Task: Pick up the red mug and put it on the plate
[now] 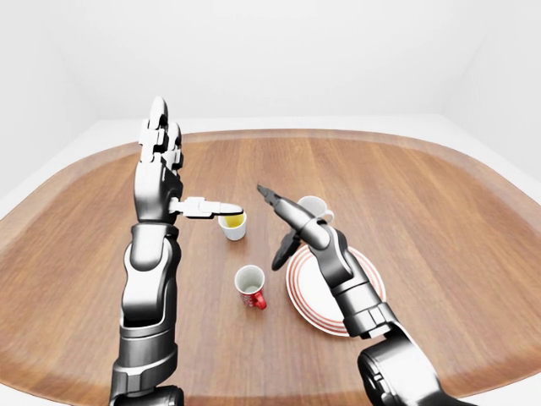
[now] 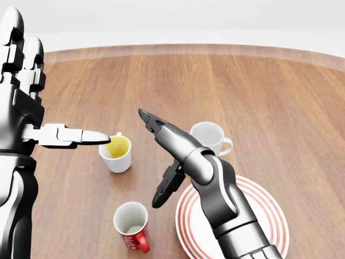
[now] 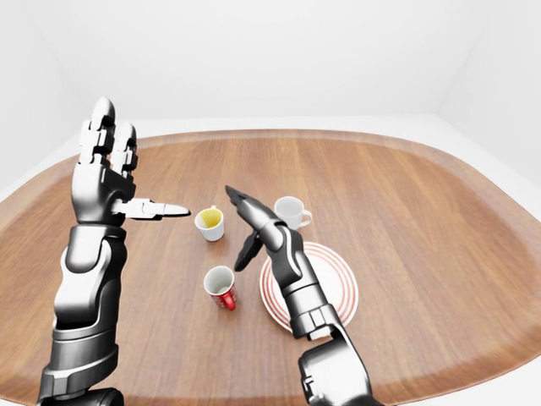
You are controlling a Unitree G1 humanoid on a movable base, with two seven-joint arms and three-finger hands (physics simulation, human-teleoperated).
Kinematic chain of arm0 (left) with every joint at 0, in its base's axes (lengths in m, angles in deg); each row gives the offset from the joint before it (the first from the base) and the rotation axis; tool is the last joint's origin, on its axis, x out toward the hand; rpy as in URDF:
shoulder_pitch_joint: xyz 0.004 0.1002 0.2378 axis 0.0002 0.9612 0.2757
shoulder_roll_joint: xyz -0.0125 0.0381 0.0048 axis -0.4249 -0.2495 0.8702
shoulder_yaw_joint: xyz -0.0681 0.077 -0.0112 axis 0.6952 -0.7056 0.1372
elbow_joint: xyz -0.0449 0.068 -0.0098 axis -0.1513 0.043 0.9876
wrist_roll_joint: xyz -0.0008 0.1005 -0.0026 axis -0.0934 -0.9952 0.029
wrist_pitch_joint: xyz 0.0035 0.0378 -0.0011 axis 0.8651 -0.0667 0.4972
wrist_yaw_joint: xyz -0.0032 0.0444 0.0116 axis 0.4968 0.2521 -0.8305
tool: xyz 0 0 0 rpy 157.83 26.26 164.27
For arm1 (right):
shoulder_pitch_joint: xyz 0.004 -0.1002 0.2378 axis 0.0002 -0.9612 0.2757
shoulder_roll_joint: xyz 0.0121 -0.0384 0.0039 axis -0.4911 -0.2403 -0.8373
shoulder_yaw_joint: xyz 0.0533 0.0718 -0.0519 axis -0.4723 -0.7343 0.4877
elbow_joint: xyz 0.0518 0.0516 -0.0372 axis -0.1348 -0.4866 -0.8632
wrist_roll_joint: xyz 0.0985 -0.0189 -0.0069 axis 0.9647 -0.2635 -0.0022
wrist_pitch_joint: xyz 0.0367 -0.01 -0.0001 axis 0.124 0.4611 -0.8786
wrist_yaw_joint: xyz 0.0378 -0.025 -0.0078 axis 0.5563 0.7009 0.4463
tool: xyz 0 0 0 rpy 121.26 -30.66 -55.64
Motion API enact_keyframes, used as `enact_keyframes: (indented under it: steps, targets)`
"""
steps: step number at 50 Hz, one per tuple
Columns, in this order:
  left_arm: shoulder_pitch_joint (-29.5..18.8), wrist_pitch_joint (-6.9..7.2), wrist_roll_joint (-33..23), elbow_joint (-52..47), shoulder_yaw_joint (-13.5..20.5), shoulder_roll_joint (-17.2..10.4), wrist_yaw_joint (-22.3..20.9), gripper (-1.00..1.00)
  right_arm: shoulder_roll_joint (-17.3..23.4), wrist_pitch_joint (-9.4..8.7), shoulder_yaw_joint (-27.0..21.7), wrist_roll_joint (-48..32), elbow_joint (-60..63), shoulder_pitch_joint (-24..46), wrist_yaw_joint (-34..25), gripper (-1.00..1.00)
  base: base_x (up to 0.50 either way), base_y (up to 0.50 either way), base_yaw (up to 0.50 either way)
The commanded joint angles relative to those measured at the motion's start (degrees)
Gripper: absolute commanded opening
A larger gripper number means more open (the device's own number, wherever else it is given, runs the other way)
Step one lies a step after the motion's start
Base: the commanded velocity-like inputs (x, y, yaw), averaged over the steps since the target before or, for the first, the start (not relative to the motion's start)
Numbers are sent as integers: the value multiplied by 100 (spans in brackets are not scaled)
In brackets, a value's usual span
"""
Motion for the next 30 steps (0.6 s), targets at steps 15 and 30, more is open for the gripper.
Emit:
enact_keyframes:
  steps: [15,30]
  targets:
    - [22,0,39,-2,32,-21,-3,100,-344,0,145,-120,-1470,239,507,100,0,0,0]
    - [20,0,49,57,31,-28,-5,100,-520,0,202,-188,-1916,391,626,100,0,0,0]
